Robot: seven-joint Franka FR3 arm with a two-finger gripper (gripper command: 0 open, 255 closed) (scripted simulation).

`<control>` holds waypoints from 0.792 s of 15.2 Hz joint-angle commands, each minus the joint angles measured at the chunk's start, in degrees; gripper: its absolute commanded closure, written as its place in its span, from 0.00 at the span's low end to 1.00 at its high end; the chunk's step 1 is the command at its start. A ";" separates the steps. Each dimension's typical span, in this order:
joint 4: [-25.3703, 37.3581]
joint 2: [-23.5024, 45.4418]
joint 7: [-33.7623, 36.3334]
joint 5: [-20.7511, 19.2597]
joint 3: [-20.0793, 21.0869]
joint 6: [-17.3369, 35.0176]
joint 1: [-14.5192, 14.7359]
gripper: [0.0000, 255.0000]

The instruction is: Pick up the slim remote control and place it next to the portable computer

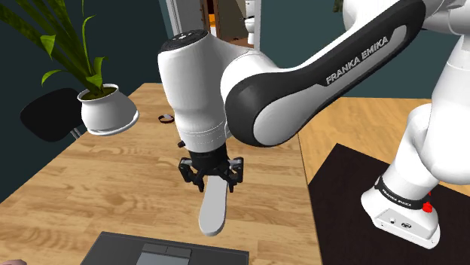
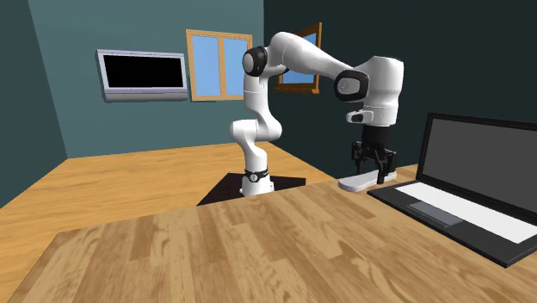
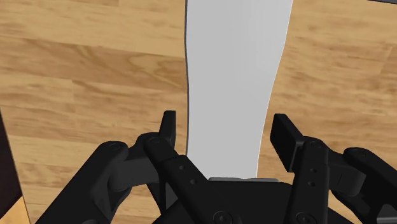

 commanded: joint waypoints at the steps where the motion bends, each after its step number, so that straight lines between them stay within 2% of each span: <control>1: -0.98 0.57 0.30 -0.42 -0.06 1.50 0.09 1.00; 12: -5.37 4.43 2.21 -3.23 -0.74 9.05 0.75 1.00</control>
